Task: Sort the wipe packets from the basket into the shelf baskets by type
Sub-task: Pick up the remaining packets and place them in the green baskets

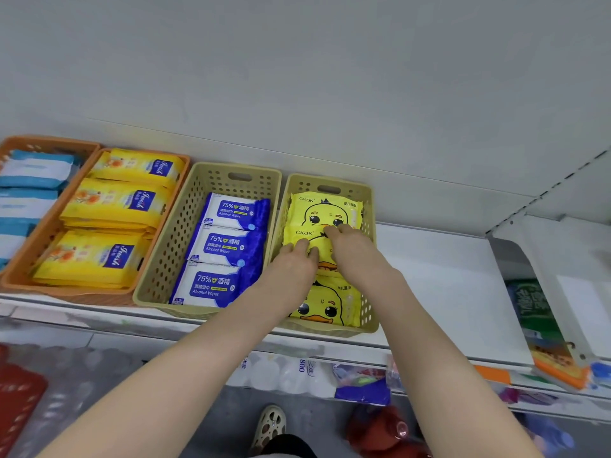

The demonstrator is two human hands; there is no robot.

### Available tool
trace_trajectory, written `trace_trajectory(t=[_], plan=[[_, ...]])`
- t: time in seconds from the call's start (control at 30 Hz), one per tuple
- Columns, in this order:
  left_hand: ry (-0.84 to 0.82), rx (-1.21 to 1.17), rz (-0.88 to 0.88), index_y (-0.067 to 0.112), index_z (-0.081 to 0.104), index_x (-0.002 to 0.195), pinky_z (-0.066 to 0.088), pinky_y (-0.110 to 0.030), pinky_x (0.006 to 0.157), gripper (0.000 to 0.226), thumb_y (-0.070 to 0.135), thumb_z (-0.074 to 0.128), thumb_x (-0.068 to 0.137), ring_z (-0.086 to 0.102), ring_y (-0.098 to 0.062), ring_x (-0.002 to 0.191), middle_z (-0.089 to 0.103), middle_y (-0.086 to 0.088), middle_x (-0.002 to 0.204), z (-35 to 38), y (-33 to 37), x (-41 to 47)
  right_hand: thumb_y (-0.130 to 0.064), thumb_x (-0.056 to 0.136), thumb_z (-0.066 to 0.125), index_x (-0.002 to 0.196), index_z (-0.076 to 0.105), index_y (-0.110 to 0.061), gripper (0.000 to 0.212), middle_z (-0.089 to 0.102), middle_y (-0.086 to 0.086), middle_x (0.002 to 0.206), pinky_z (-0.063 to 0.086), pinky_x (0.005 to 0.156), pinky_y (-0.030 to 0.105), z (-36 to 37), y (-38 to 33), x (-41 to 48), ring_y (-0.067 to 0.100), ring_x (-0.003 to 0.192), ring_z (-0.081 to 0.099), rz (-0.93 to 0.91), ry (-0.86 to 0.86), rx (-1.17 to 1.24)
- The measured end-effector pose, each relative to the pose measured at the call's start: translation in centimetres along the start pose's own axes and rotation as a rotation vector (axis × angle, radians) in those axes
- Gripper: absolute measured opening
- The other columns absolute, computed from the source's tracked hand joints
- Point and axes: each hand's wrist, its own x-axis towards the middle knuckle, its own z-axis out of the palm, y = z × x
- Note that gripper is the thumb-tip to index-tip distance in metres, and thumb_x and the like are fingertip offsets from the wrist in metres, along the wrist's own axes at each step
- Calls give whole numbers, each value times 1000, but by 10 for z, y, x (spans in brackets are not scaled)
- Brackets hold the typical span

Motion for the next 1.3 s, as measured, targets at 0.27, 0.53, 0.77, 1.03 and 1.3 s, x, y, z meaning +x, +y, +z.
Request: trace_trajectory(t=[0.27,0.53,0.77,1.03,1.3], plan=[[-160,47,-81,8,-11,155,25,-46,119,85,14,52,98,-2,-44,150,-17,-15,163,17,8,5,1,98,33,155,-6,-8,70,-9,21,161,9,122,43,8,-13,-7,39,149,-4,36,-252,-15],[-125,99,32,-2,0,154,12,-50,122,85,5,57,92,0,-39,151,1,-25,162,9,1,11,6,93,43,154,11,-5,70,14,22,159,25,116,38,-4,-10,-7,38,146,18,36,-182,23],[434,-364,60,7,55,137,41,-38,104,43,6,58,95,52,-31,127,57,-13,138,-41,-31,-36,-13,101,46,144,41,-6,44,53,17,136,39,103,41,-22,-18,-30,35,125,47,-54,237,139],[606,-460,-87,13,64,128,45,-34,88,33,16,59,95,61,-29,113,66,-7,125,-20,-134,-153,-16,97,54,131,55,-3,37,61,16,123,46,95,43,-11,-125,-67,38,111,55,-208,480,192],[644,-500,-298,15,63,128,43,-30,96,35,16,60,93,61,-23,113,65,-4,123,39,-290,-331,-22,96,48,124,61,-5,35,64,15,118,45,89,39,43,-337,-91,36,102,58,-270,505,356]])
